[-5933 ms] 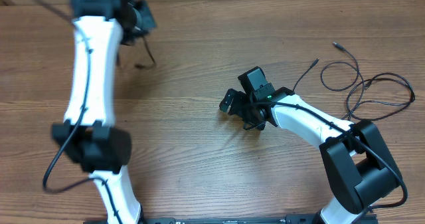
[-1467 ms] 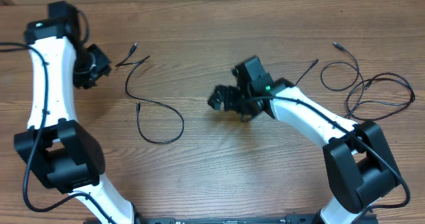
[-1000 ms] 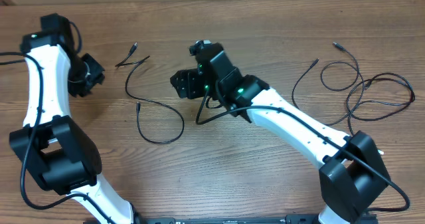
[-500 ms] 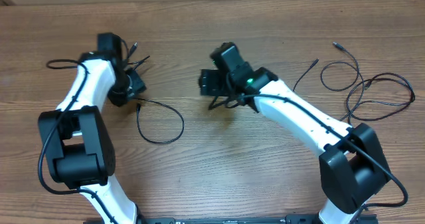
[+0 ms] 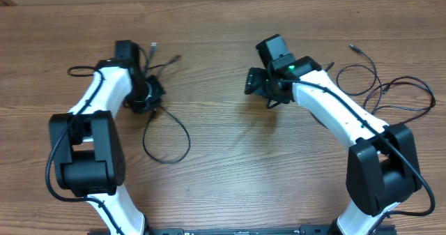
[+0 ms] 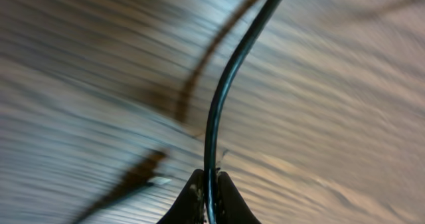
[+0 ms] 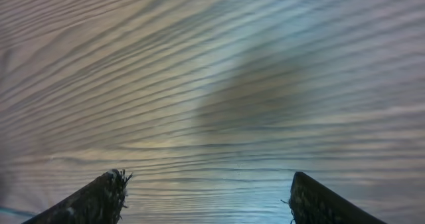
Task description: Untangle cables
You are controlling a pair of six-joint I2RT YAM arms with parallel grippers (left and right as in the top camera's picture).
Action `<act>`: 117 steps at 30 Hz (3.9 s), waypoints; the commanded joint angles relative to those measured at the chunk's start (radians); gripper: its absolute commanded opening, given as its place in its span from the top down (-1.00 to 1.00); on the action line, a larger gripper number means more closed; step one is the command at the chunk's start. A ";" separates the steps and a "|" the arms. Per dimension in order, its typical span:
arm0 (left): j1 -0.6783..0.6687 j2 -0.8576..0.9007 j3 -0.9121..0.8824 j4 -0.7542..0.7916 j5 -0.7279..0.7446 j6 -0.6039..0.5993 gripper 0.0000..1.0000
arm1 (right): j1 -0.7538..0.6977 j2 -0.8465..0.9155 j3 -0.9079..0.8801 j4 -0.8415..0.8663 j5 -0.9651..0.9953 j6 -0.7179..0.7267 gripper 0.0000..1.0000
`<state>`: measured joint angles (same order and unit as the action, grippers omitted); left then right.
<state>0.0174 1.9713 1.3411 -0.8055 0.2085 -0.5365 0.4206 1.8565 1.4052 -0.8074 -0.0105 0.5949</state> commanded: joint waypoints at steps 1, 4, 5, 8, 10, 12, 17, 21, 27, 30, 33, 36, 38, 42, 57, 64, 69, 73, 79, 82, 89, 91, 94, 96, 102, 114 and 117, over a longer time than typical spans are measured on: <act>-0.105 0.003 -0.004 0.003 0.082 0.009 0.86 | -0.035 0.004 -0.001 -0.026 0.009 0.011 -0.57; -0.186 0.003 -0.004 0.025 0.076 0.010 0.85 | -0.049 0.004 -0.011 -0.037 0.006 0.011 -0.57; -0.207 0.003 -0.004 0.035 0.073 0.010 0.85 | -0.050 0.004 -0.014 -0.036 0.000 0.011 -0.57; -0.257 0.003 -0.002 0.068 0.073 0.010 0.77 | -0.050 0.004 -0.031 -0.025 -0.037 0.011 -0.64; -0.266 0.003 0.010 0.064 0.077 0.016 0.56 | -0.050 0.004 -0.039 -0.018 -0.064 0.011 -0.66; -0.262 0.003 0.037 0.033 0.081 0.038 0.42 | -0.050 0.004 -0.047 -0.005 -0.113 0.011 -0.67; -0.219 0.003 0.193 -0.127 0.080 0.130 0.13 | -0.029 0.004 -0.075 0.074 -0.260 0.011 -0.64; -0.176 0.003 0.300 -0.207 0.074 0.164 0.11 | 0.014 0.004 -0.077 0.126 -0.276 0.024 -0.57; -0.095 0.003 0.326 -0.215 -0.011 0.163 -0.27 | 0.098 0.005 -0.077 0.217 -0.266 0.055 -0.34; -0.058 0.003 0.325 -0.233 -0.107 0.163 -0.91 | 0.144 0.005 -0.077 0.233 -0.162 0.160 -0.27; -0.037 0.003 0.322 -0.266 -0.182 0.163 -0.99 | 0.208 0.006 -0.077 0.280 -0.043 0.194 -0.28; -0.035 0.003 0.322 -0.264 -0.194 0.163 -0.99 | 0.263 0.012 -0.077 0.336 0.039 0.194 -0.28; -0.035 0.003 0.322 -0.264 -0.194 0.163 -0.99 | 0.292 0.021 -0.077 0.372 0.079 0.195 -0.26; -0.035 0.003 0.322 -0.264 -0.193 0.163 -0.99 | 0.338 0.076 -0.077 0.459 0.125 0.194 -0.22; -0.035 0.003 0.322 -0.264 -0.193 0.163 -0.99 | 0.343 0.229 -0.077 0.618 0.122 0.177 -0.24; -0.035 0.003 0.322 -0.264 -0.193 0.163 -0.99 | 0.343 0.235 -0.077 0.667 0.122 0.111 -0.15; -0.035 0.003 0.322 -0.264 -0.193 0.163 -0.99 | 0.353 0.256 -0.077 0.669 0.122 0.111 -0.05; -0.035 0.003 0.322 -0.264 -0.193 0.163 -0.99 | 0.354 0.266 -0.077 0.670 0.122 0.111 0.07; -0.035 0.003 0.322 -0.264 -0.193 0.163 -0.99 | 0.354 0.286 -0.077 0.675 0.122 0.111 0.26; -0.035 0.003 0.322 -0.264 -0.193 0.163 -0.99 | 0.354 0.286 -0.077 0.671 0.122 0.111 0.37; -0.035 0.003 0.322 -0.264 -0.193 0.163 -0.99 | 0.351 0.286 -0.076 0.665 0.122 0.111 0.62; -0.035 0.003 0.322 -0.264 -0.193 0.163 -0.99 | 0.352 0.286 -0.076 0.659 0.122 0.111 0.67; -0.035 0.003 0.322 -0.264 -0.193 0.163 -0.99 | 0.351 0.286 -0.076 0.645 0.122 0.111 0.77; -0.035 0.003 0.322 -0.264 -0.193 0.163 -0.99 | 0.351 0.286 -0.076 0.645 0.122 0.111 0.83; -0.035 0.003 0.322 -0.264 -0.193 0.163 -0.99 | 0.348 0.285 -0.076 0.625 0.122 0.111 0.93; -0.035 0.003 0.322 -0.264 -0.193 0.163 -0.99 | 0.317 0.241 -0.074 0.537 -0.047 0.111 0.93; -0.035 0.003 0.322 -0.264 -0.193 0.163 -0.99 | 0.306 0.218 -0.074 0.500 -0.052 0.110 0.93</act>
<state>-0.0132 1.9759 1.6558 -1.0695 0.0250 -0.3851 0.7452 2.1147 1.3342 -0.2783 -0.0265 0.7063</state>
